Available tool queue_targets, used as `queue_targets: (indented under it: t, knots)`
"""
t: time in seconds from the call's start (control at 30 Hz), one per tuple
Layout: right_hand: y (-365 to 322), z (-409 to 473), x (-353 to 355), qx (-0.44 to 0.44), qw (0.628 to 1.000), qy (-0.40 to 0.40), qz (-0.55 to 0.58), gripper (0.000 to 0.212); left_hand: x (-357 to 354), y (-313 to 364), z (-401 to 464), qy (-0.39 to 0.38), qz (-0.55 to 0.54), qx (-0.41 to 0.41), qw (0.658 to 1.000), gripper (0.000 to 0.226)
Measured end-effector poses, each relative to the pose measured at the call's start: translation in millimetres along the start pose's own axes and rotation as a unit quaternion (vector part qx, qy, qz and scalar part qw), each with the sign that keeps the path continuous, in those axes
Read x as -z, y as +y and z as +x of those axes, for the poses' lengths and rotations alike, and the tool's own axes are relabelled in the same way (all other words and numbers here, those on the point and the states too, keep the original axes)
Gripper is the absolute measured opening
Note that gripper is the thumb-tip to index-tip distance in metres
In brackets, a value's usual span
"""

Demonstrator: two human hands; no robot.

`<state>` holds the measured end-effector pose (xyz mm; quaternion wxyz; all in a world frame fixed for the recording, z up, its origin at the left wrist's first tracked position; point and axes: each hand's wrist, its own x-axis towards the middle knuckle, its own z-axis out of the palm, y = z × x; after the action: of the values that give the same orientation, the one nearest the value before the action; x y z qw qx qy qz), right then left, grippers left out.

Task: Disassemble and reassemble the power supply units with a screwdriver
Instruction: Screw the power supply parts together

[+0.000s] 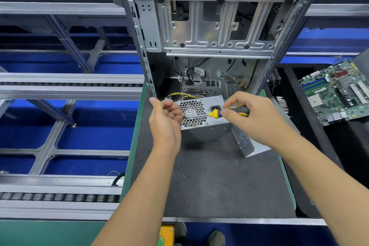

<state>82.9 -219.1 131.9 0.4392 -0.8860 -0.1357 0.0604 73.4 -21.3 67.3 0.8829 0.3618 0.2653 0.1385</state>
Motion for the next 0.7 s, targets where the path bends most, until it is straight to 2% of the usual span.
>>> queue_targets:
  t: [0.07, 0.13, 0.17, 0.23, 0.3, 0.4, 0.57, 0.7]
  knots:
    - [0.2, -0.5, -1.7, 0.015, 0.999, 0.037, 0.022, 0.01, 1.0, 1.4, -0.1, -0.003, -0.025, 0.013, 1.0, 0.047]
    - [0.9, -0.9, -2.5, 0.013, 0.998, 0.056, 0.037, 0.01, 2.1, 1.9, -0.6, -0.01, -0.044, 0.018, 0.999, 0.028]
    - [2.5, -0.7, -2.7, 0.007, 0.997, 0.066, 0.049, 0.01, 2.5, 1.2, -1.3, -0.015, -0.036, 0.014, 0.999, 0.026]
    - [6.5, 0.8, -3.6, -0.007, 0.993, 0.09, 0.076, 0.01, 3.1, -2.3, -2.0, -0.027, 0.002, -0.002, 1.0, 0.042]
    - [8.7, 1.6, -5.3, -0.015, 0.99, 0.106, 0.094, 0.009, 3.1, -3.9, -2.2, -0.047, 0.041, -0.017, 0.998, 0.039]
    - [12.1, 2.0, -8.1, -0.025, 0.985, 0.112, 0.127, 0.014, 5.9, -5.2, -1.0, -0.074, 0.071, -0.037, 0.994, 0.028]
    - [19.8, 4.8, -8.8, -0.058, 0.977, 0.118, 0.166, 0.013, 10.9, -4.0, -1.2, -0.099, 0.059, -0.061, 0.991, 0.014]
    - [21.1, 2.9, -11.7, -0.066, 0.975, 0.114, 0.18, 0.011, 4.5, -7.2, -4.3, -0.098, 0.128, -0.083, 0.983, 0.007]
